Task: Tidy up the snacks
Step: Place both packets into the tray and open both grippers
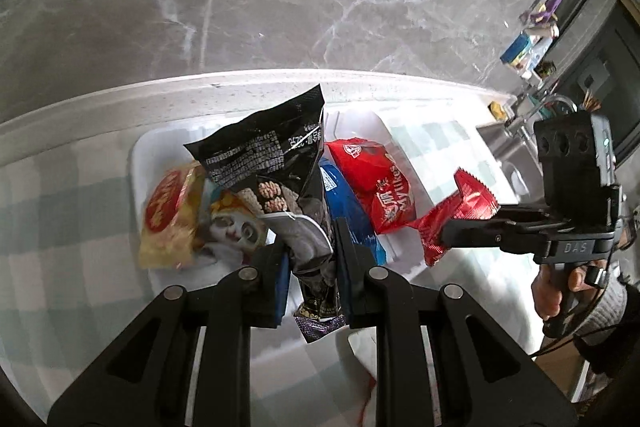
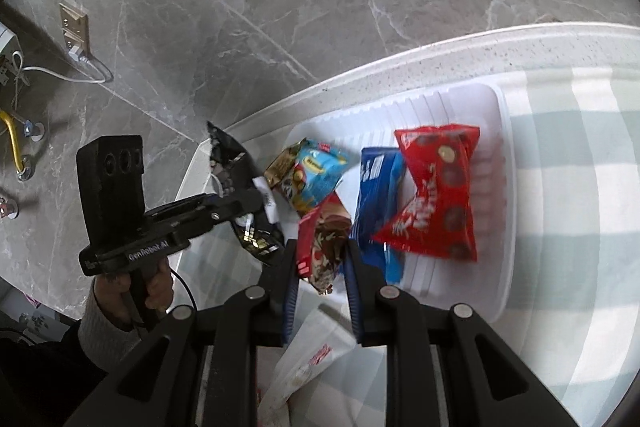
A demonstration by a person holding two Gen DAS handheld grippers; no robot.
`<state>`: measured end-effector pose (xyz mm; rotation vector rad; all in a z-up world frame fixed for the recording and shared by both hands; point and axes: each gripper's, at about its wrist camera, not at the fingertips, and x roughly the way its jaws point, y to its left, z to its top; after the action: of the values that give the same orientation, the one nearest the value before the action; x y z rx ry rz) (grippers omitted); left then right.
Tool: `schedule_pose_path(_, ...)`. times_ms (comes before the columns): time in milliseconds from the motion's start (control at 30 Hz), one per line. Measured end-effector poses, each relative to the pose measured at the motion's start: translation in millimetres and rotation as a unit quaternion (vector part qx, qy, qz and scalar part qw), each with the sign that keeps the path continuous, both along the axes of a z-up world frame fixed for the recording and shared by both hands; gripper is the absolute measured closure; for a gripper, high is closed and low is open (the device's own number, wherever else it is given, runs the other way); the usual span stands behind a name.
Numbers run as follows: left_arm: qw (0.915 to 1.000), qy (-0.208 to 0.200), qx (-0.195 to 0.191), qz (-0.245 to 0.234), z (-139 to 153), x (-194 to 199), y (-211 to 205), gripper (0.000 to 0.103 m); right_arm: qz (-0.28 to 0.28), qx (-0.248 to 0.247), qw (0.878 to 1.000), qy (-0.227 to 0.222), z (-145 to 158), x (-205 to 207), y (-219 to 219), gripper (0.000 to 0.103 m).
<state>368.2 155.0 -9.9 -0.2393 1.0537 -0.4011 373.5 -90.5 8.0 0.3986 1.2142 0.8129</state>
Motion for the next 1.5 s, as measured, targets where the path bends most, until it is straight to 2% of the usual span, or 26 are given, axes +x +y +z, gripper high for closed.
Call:
schedule_pose_path(333, 0.9985, 0.017, 0.049, -0.018, -23.8, 23.8, -24.6, 0.085, 0.005, -0.027, 1.0, 0.01, -23.0, 23.5, 14.9, 0.079)
schedule_pose_path(467, 0.9956, 0.01, 0.091, -0.022, -28.5, 25.3, -38.4, 0.084, 0.001, -0.048, 0.999, 0.004, -28.0, 28.8, 17.4, 0.073)
schedule_pose_path(567, 0.9956, -0.001, 0.091, -0.022, -25.9, 25.8, -44.1, 0.084, -0.003, -0.054, 0.998, -0.008, -26.9, 29.9, 17.5, 0.059)
schedule_pose_path(600, 0.9953, -0.007, 0.094, -0.022, -23.9, 26.1, -45.5, 0.084, -0.003, -0.056, 0.998, -0.012, -25.6, 29.7, 17.6, 0.058)
schedule_pose_path(733, 0.9939, -0.028, 0.106, -0.016, -14.5, 24.9, -47.2, 0.084, -0.008, -0.057, 0.998, -0.029, -18.5, 29.3, 15.4, 0.058)
schedule_pose_path(1000, 0.993, -0.05, 0.105, -0.018, 7.6, 6.7, -47.5, 0.083, -0.012, -0.057, 0.997, -0.058, 4.5, 15.6, 1.7, 0.055)
schedule_pose_path(1500, 0.9946, -0.031, 0.095, -0.025, 23.5, -63.4, -43.0, 0.083, 0.008, -0.063, 0.995, -0.075, 40.3, -44.0, -6.9, 0.054)
